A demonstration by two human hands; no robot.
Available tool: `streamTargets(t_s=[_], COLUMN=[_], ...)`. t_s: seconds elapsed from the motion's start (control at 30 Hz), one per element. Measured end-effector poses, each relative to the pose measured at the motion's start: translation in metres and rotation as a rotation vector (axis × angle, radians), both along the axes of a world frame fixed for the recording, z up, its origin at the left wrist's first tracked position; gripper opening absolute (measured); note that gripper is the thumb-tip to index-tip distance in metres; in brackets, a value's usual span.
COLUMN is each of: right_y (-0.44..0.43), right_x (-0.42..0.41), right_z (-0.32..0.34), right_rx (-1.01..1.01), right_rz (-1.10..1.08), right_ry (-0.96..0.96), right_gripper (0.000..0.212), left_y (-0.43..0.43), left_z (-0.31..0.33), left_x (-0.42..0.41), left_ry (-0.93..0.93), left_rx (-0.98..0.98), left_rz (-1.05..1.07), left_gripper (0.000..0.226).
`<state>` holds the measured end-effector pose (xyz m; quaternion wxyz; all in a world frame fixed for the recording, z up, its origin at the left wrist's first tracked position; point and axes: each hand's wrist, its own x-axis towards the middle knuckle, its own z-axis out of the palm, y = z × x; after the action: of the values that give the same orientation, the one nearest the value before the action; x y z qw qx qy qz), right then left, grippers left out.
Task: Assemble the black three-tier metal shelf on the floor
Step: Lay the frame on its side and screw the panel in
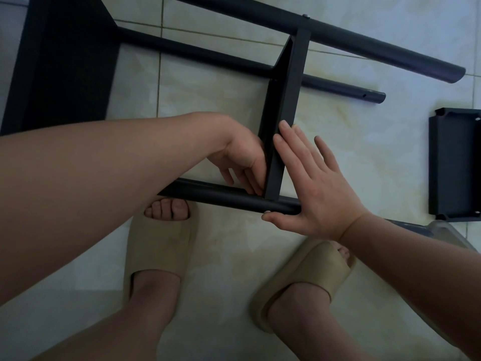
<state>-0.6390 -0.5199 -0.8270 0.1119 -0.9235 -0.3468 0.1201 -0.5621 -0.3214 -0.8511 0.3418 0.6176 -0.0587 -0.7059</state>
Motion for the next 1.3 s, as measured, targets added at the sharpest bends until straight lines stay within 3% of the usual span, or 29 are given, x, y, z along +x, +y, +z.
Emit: streamTargets(t_s=[0.37, 0.53, 0.97, 1.3], right_y=[0.000, 0.000, 0.000, 0.000], right_x=[0.000, 0.000, 0.000, 0.000], right_z=[-0.001, -0.001, 0.000, -0.001], right_rx=[0.004, 0.004, -0.007, 0.000], right_rz=[-0.003, -0.002, -0.004, -0.001], right_ry=[0.001, -0.001, 0.013, 0.014], right_gripper=[0.111, 0.111, 0.111, 0.110], left_y=[0.000, 0.002, 0.008, 0.007], left_z=[-0.001, -0.004, -0.015, -0.009], left_x=[-0.003, -0.007, -0.020, -0.006], left_ry=[-0.005, 0.014, -0.001, 0.044], left_rx=[-0.001, -0.018, -0.156, -0.109], left_rz=[0.080, 0.127, 0.269, 0.084], left_gripper=[0.029, 0.023, 0.028, 0.015])
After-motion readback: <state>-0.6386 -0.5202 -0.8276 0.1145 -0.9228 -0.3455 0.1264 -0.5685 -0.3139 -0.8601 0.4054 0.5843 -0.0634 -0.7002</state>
